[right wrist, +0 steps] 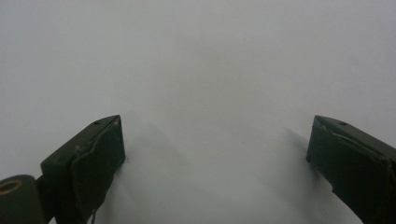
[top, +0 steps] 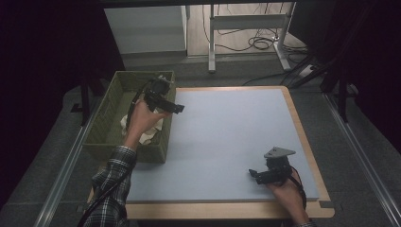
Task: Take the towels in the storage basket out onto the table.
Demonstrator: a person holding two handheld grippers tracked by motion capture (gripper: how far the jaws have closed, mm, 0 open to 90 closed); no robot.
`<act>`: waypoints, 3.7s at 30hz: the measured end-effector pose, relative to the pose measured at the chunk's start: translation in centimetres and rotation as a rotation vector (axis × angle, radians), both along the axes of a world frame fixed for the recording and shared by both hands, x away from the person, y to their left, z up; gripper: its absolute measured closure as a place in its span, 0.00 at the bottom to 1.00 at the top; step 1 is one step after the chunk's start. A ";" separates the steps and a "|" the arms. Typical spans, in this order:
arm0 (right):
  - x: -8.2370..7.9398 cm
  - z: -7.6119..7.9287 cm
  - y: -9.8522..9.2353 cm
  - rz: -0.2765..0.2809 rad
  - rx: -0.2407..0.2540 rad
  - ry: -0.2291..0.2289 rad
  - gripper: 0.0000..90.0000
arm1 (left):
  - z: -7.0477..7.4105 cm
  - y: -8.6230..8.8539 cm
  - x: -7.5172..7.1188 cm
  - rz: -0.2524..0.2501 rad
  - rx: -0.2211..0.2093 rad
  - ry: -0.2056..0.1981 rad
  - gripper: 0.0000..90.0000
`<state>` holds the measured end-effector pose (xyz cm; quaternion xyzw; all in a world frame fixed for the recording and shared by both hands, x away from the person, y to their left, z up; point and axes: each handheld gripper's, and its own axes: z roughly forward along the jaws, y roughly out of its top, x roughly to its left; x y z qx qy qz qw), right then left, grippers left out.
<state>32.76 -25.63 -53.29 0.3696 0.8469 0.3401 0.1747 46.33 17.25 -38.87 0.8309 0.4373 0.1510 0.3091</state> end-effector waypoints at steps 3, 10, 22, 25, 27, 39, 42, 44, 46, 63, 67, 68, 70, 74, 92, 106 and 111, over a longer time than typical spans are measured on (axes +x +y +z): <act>0.0 0.0 0.0 0.000 0.000 0.000 0.05 | 0.0 1.3 0.4 0.031 0.010 0.003 0.01; 0.0 0.0 0.0 0.001 0.000 0.000 0.05 | -0.9 5.1 1.6 0.120 0.016 0.018 0.01; 0.0 0.0 0.0 0.000 0.001 0.000 0.05 | -5.8 8.5 3.4 0.192 0.049 0.144 0.00; 0.0 0.0 0.0 0.001 0.000 0.000 0.05 | -7.2 8.9 3.9 0.200 0.085 0.193 0.00; 0.0 0.0 0.0 0.001 0.000 0.000 0.05 | -7.9 9.2 4.2 0.211 0.096 0.224 0.00; 0.0 0.0 0.0 0.000 0.001 0.000 0.05 | -11.0 10.5 5.7 0.287 0.163 0.383 0.00; 0.0 0.0 0.0 0.000 0.001 0.000 0.05 | -11.5 10.8 6.0 0.306 0.183 0.416 0.00; 0.0 0.0 0.0 0.001 0.001 0.000 0.05 | -11.7 10.9 6.1 0.316 0.181 0.432 0.01; 0.0 0.0 0.0 0.000 0.001 0.000 0.05 | -12.1 10.9 6.2 0.315 0.187 0.468 0.03; 0.0 0.0 0.0 0.001 0.001 0.000 0.05 | -11.0 10.2 5.1 0.232 0.202 0.472 0.90; 0.0 0.0 0.0 0.001 0.001 -0.001 0.05 | -9.8 10.8 4.7 0.233 0.102 0.424 0.90; 0.0 0.0 0.0 0.000 0.001 0.000 0.05 | -9.5 10.9 4.6 0.234 0.085 0.420 0.90; 0.0 0.0 0.0 0.001 0.001 -0.001 0.05 | -8.9 11.1 4.2 0.228 0.060 0.407 0.90; 0.0 0.0 0.0 0.001 0.000 -0.001 0.05 | -7.2 11.8 3.2 0.214 0.013 0.370 0.90; 0.0 0.0 0.0 0.000 0.000 0.000 0.05 | -0.8 13.3 -0.4 0.187 -0.087 0.234 0.90; 0.0 0.0 0.0 0.000 0.000 -0.001 0.05 | 4.3 12.9 -2.3 0.154 -0.059 0.164 0.89; 0.0 0.0 0.0 0.000 0.000 -0.001 0.05 | 5.9 12.6 -2.9 0.145 -0.049 0.143 0.89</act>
